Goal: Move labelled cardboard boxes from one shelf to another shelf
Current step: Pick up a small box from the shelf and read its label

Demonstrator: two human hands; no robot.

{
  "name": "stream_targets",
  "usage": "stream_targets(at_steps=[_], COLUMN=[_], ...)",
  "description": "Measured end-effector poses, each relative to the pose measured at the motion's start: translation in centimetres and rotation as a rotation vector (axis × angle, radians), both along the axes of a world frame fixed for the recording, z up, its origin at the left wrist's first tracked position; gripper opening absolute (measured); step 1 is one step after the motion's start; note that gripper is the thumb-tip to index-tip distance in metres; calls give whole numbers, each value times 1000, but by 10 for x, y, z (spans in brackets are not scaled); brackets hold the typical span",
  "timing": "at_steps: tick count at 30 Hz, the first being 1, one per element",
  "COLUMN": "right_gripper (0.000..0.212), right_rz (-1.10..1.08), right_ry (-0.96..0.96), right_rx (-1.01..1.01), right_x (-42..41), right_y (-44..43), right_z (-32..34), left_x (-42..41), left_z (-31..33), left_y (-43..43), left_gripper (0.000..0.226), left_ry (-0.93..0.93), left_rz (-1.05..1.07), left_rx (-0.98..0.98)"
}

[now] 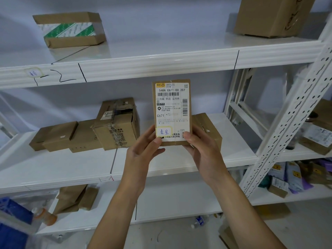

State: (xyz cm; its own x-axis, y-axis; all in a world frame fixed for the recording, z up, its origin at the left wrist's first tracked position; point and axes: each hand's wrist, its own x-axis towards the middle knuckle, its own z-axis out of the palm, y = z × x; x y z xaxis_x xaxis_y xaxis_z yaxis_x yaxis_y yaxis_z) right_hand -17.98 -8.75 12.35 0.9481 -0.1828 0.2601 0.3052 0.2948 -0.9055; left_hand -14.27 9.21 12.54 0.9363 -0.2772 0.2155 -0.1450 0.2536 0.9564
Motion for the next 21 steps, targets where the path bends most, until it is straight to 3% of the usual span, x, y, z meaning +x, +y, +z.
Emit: stream_targets(at_steps=[21], right_gripper=[47], right_rz=[-2], right_ry=[49], right_rx=[42], right_x=[8], right_y=[-2], right_z=[-6], left_x=[8], left_z=[0], left_y=[-3], left_gripper=[44], left_ry=[17], left_rz=[19], left_rx=[44])
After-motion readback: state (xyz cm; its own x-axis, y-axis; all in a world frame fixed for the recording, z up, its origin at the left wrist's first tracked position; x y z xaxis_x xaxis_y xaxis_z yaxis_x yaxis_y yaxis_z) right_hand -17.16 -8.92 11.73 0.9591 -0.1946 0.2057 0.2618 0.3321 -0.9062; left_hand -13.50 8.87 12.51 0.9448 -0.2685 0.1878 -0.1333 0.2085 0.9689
